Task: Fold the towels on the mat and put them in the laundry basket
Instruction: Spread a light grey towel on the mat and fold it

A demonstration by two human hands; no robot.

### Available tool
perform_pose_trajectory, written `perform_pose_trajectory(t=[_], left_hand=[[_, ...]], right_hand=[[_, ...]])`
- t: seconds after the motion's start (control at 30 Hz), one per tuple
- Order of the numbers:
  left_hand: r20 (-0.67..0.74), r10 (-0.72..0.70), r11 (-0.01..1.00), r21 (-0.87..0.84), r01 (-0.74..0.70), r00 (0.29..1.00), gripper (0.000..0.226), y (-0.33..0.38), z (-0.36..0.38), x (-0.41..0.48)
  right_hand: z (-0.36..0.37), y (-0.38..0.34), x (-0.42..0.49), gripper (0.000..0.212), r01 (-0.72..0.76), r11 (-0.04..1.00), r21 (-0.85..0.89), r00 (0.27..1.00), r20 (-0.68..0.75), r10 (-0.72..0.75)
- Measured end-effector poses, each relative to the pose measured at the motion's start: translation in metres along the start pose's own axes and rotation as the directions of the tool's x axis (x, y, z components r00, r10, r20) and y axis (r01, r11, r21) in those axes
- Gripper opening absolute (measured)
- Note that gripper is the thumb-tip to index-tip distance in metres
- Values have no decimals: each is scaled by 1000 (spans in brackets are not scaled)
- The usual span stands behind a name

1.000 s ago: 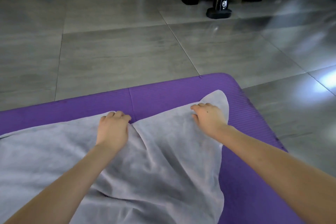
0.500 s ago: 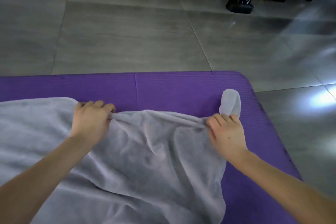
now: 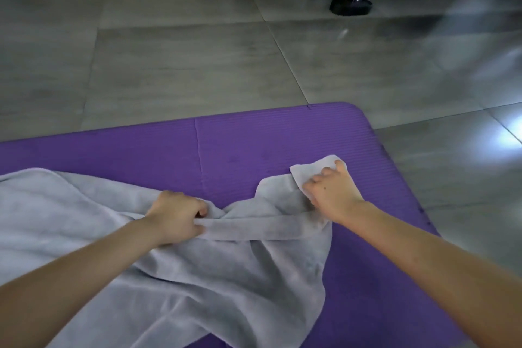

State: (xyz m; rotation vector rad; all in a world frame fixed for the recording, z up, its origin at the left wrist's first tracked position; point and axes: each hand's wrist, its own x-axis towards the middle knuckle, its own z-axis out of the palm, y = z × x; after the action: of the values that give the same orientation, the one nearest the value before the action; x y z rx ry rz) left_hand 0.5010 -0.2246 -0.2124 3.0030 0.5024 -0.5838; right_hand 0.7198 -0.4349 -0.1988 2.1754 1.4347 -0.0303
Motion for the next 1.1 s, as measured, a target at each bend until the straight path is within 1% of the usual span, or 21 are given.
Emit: perform_pose_trajectory(t=[0.03,0.1,0.17,0.23,0.27,0.33,0.4,0.47,0.5,0.6,0.63,0.7,0.73,0.77,0.8,0.83,0.9,0.93,0.97,1.03,1.1], left_hand=[[7,6,1000,-22,-6,1000,27,3,0,3],[12,7,997,-81,-6,1000,25,8,2,8],[4,2,990,-141,-2,1000,22,13,5,11],[-36,-2,988,-153,-4,999,20,17,5,13],[-64,-7,990,-144,-2,998,20,18,2,12],[-164,-38,990,-140,15,986,18,12,-11,9],[-286,-116,967,-250,43,951,12,0,-29,8],[-402,-211,922,-385,44,891,8,-12,-49,10],[-449,-249,911,-410,49,858,8,-17,-58,16],[-515,-344,910,-389,143,785,15,-30,-80,54],[-506,-389,899,-390,197,770,20,-33,-85,69],[-422,-509,843,-420,336,750,36,-36,-91,90],[-372,-553,815,-429,391,745,44,-34,-90,94],[-343,-567,807,-414,421,749,47,-29,-86,93],[-351,-548,825,-376,422,759,45,-21,-79,89],[-400,-491,865,-325,381,774,40,-10,-69,81],[-532,-290,954,-231,193,795,27,15,-45,61],[-575,-187,976,-203,83,796,22,30,-34,49],[-596,-75,983,-178,-41,799,24,45,-23,37],[-536,143,938,-196,-287,832,29,80,-8,13],[-430,314,862,-245,-444,847,28,112,7,-2]], right_hand=[[-1,4,-1,19,0,998,-64,998,61,4],[3,8,-6,13,-68,994,-85,994,84,75],[11,8,-11,12,-184,983,-14,977,107,185],[13,7,-16,12,-319,935,152,947,91,308],[12,7,-20,11,-390,876,284,918,53,392],[7,13,-34,13,-490,694,528,811,-17,585],[0,24,-45,16,-508,535,675,707,-27,707],[-11,33,-45,20,-471,413,780,655,-5,756],[-19,37,-38,22,-440,369,819,639,-4,769],[-43,56,7,20,-371,288,883,592,-15,806],[-49,63,24,22,-358,261,897,598,6,802],[-54,72,45,31,-375,247,894,651,64,757],[-53,73,47,34,-404,268,875,672,85,735],[-47,70,42,35,-443,305,843,688,101,719],[-37,64,32,35,-482,346,805,701,117,703],[-26,55,18,34,-517,386,764,718,141,682],[2,35,-15,22,-576,445,686,755,239,610],[14,25,-31,16,-600,447,663,763,308,568],[25,16,-46,20,-624,428,654,758,371,537],[42,-3,-72,37,-663,335,669,732,488,475],[49,-24,-88,44,-669,141,730,721,590,364]])
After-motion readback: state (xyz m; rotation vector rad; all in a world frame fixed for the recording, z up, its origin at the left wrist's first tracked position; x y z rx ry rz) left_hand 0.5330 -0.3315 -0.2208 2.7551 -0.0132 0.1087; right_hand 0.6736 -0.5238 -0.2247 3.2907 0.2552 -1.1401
